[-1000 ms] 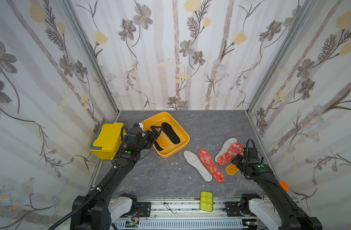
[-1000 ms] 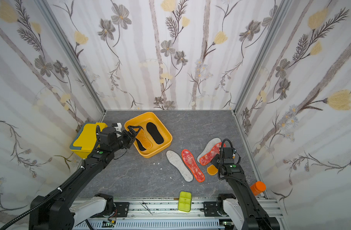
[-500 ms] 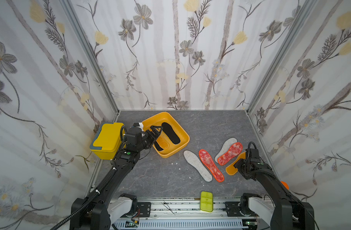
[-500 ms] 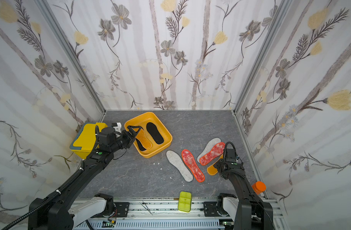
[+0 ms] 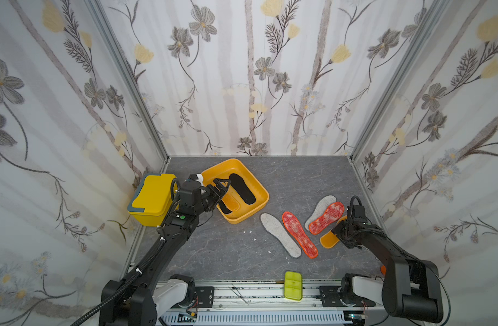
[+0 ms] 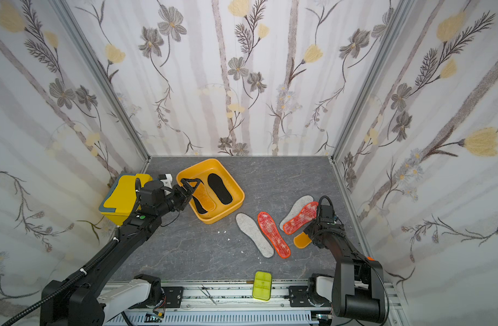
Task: Put the insoles into the storage box
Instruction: Pick up the insole from the center of the board.
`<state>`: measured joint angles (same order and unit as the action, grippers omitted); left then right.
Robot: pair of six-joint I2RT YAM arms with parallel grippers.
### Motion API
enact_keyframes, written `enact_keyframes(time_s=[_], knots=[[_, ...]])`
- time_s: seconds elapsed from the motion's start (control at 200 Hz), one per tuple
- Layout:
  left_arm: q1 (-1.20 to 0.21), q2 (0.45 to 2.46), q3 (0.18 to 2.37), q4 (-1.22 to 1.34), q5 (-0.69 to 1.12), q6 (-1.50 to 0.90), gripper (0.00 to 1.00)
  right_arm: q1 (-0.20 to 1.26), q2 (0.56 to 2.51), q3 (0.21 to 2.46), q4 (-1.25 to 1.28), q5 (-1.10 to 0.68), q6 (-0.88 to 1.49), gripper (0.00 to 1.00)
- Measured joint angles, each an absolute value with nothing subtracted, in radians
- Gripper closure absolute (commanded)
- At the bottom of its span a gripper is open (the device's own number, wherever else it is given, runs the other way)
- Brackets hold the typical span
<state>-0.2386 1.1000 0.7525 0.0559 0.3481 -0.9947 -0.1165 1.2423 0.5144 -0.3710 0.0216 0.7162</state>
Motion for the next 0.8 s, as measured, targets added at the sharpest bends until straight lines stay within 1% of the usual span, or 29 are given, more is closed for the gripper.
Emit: enact_keyframes(time_s=[0.05,0.15,0.255,0.46,0.694,0.799], knots=[[-0.239,1.1,0.751,0.056,0.347,-0.994,0.0,-0.117,1.258,0.516,-0.359,0.027,0.712,0.47],[-0.236,1.101,0.751,0.056,0.344,-0.994,0.0,-0.117,1.291,0.519,-0.315,0.045,0.698,0.56],[-0.233,1.102,0.751,0.056,0.344,-0.994,0.0,-0.117,1.323,0.519,-0.28,0.063,0.686,0.61],[-0.221,1.091,0.751,0.056,0.344,-0.99,0.0,-0.117,1.364,0.519,-0.203,0.093,0.65,0.7],[-0.205,1.081,0.751,0.054,0.341,-0.986,0.0,-0.118,1.359,0.518,-0.204,0.101,0.625,0.8],[-0.203,1.076,0.751,0.047,0.341,-0.983,0.0,-0.118,1.341,0.518,-0.212,0.088,0.623,0.83]])
